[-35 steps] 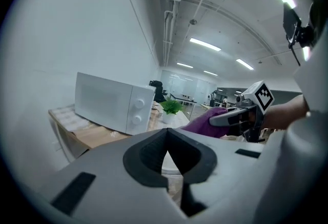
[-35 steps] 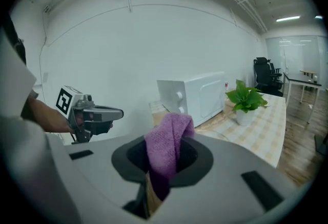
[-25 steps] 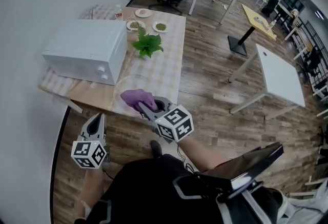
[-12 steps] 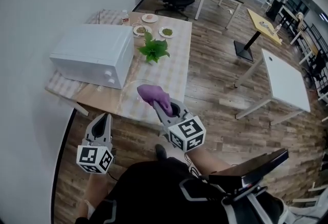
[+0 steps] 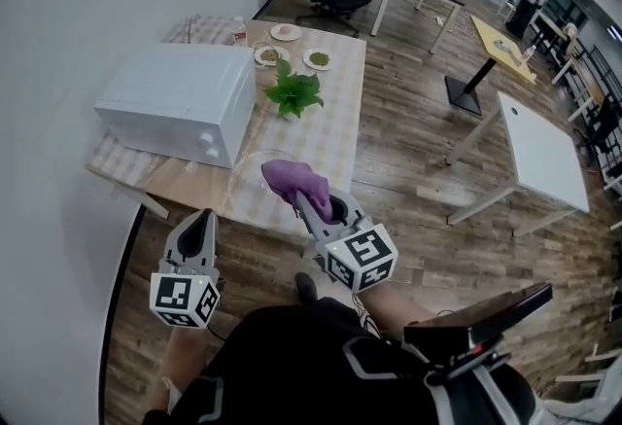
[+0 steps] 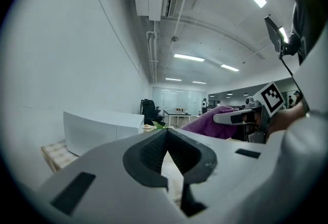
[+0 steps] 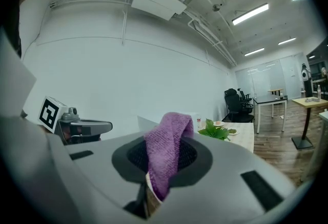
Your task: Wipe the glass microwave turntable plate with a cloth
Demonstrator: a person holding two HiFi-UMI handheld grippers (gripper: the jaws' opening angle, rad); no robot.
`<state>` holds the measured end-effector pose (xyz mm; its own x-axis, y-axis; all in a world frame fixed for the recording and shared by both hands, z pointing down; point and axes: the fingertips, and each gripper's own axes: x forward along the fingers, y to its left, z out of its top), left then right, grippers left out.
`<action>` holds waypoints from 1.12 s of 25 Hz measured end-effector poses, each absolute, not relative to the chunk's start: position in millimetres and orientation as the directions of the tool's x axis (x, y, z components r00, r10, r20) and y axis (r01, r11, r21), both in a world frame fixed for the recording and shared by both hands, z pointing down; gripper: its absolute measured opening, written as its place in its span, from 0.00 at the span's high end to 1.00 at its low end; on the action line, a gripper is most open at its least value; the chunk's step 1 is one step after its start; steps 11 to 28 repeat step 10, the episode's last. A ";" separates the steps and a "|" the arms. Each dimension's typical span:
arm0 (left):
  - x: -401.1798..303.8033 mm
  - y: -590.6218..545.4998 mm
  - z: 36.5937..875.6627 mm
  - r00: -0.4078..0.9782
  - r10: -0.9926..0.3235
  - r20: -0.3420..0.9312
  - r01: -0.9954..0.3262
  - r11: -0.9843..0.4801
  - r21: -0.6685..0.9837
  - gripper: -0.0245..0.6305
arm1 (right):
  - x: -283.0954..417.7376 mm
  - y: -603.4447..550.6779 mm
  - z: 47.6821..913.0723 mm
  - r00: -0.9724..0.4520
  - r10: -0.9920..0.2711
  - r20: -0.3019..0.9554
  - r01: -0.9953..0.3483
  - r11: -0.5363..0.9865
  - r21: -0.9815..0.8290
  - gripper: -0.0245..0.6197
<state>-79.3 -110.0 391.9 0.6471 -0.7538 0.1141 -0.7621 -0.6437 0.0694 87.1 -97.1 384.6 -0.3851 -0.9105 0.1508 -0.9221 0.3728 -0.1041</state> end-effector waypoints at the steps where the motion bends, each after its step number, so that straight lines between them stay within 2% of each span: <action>1: -77.4 -110.2 391.9 0.648 -0.753 0.115 -0.761 -0.646 0.058 0.95 | 87.9 -97.4 384.3 -0.383 -0.911 0.151 -0.923 0.371 -0.103 0.88; 7: -64.6 -111.9 388.3 0.669 -0.735 0.113 -0.741 -0.671 0.016 0.95 | 91.2 -99.0 384.1 -0.377 -0.914 0.149 -0.925 0.365 -0.102 0.88; 28: -64.5 -113.5 390.9 0.664 -0.739 0.115 -0.745 -0.666 0.024 0.95 | 91.6 -102.1 383.1 -0.381 -0.914 0.143 -0.924 0.370 -0.095 0.88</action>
